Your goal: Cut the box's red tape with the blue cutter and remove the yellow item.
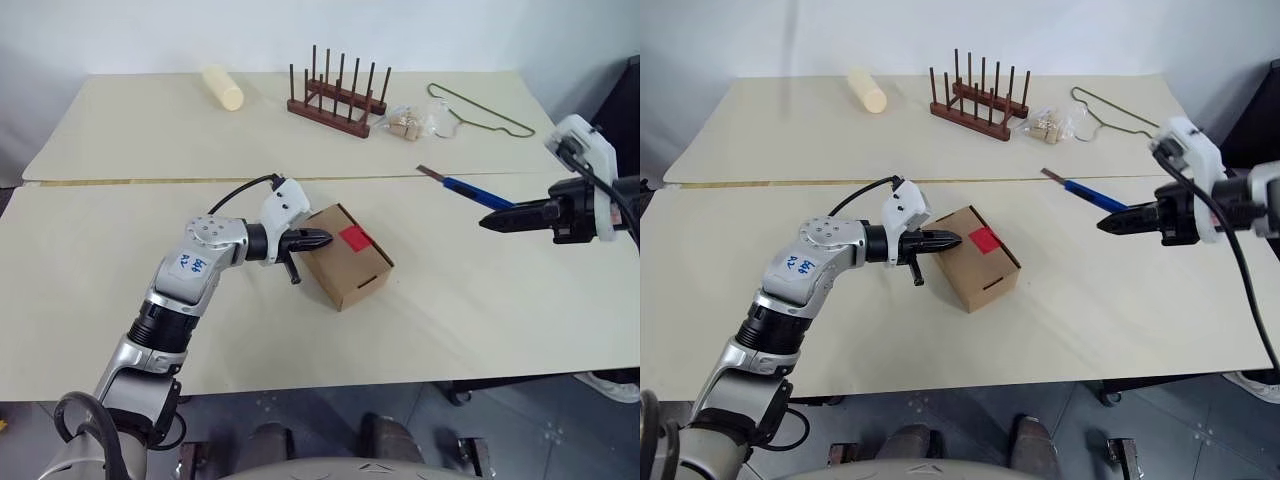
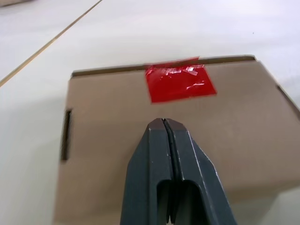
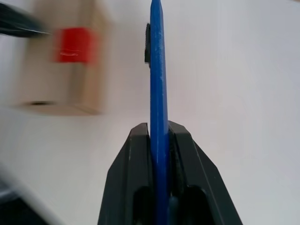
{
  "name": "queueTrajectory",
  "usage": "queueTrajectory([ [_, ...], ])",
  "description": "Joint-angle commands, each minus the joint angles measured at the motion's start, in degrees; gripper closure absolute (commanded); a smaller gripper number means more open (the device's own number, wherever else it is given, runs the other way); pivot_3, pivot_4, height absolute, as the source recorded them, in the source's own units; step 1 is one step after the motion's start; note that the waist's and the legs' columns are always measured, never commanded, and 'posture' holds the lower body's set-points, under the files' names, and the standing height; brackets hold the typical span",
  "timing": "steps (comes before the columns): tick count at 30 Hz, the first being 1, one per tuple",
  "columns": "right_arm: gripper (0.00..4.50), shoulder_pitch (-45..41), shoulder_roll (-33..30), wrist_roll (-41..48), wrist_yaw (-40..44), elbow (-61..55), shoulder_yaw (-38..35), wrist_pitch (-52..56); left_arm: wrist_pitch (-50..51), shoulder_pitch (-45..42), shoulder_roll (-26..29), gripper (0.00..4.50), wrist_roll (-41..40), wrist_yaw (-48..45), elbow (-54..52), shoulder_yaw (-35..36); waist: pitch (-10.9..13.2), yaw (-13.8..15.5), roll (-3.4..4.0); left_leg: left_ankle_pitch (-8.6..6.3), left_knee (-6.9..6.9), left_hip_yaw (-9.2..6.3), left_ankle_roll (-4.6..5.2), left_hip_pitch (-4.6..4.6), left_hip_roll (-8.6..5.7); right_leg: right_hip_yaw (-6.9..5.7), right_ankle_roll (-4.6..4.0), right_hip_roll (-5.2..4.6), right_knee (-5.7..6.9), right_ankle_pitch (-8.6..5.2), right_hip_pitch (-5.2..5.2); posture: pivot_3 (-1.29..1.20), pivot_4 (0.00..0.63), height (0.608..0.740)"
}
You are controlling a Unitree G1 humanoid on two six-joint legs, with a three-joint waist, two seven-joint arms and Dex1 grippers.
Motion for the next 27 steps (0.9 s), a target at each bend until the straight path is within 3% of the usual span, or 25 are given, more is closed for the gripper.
queueTrajectory([
  [1,4.39,5.3,5.7,-7.4,-4.0,6.8,-5.3,-8.9,-5.4,1.9,2.3,4.5,-5.4,-3.8,-2.7,8.0,0.0,-0.1,0.0,0.0,-0.01,0.03,0.0,0.0,0.0,0.0,0.01,0.0,-0.01,0.0,-0.01,0.0,0.15,0.74],
  [3,4.39,10.5,9.7,-14.1,-5.2,11.2,-6.3,-20.0,-3.5,4.7,5.5,4.5,-10.3,-7.1,-5.5,13.4,0.0,-0.7,-0.05,0.0,0.0,0.1,0.0,0.03,0.04,-0.01,0.02,0.02,-0.02,0.02,-0.02,0.0,0.15,0.74],
  [10,4.39,19.3,15.8,-27.2,-6.1,19.0,-12.4,-45.8,0.2,18.1,15.9,4.5,-14.8,-11.4,-12.7,19.6,0.1,-1.6,0.3,0.0,-0.09,0.2,-0.01,0.04,0.02,0.0,0.03,-0.02,-0.04,0.02,-0.06,0.0,0.15,0.74],
  [15,4.39,19.0,19.0,-28.9,-5.6,25.9,-15.9,-47.6,-0.8,24.9,15.1,4.5,-13.6,-6.1,-16.2,21.6,0.1,-1.6,0.27,0.0,-0.01,0.18,-0.01,0.2,0.05,0.0,0.05,-0.01,-0.06,0.04,0.17,0.0,0.15,0.74],
  [16,3.65,18.8,19.2,-28.8,-3.8,26.4,-16.2,-47.7,-1.1,26.1,14.1,4.5,-13.0,-4.2,-17.0,21.6,0.1,-1.6,0.27,0.0,-0.01,0.18,-0.01,0.29,0.05,0.02,0.05,-0.01,-0.06,0.05,0.23,0.0,0.15,0.74],
  [22,1.77,18.6,16.0,-28.3,6.9,21.4,-18.2,-50.6,0.1,29.7,12.2,4.5,-12.9,0.9,-21.7,20.8,0.1,-1.6,0.33,0.0,-0.02,0.2,-0.01,0.26,0.05,0.05,0.05,-0.01,-0.02,0.06,0.16,0.0,0.15,0.74],
  [26,1.77,17.1,14.9,-21.5,17.7,11.4,-16.8,-41.1,1.1,30.2,11.6,4.5,-12.9,2.9,-23.3,19.6,0.1,-1.5,0.33,0.0,-0.01,0.2,-0.01,0.28,0.05,0.06,0.05,-0.01,-0.03,0.06,0.18,0.0,0.15,0.74],
  [27,1.97,16.5,15.9,-21.0,19.3,8.2,-14.7,-39.7,1.7,29.6,11.2,4.5,-12.5,3.7,-23.4,18.6,0.1,-1.6,0.33,0.0,-0.01,0.19,-0.01,0.31,0.07,0.06,0.04,0.0,0.0,0.06,0.19,0.0,0.15,0.74],
])
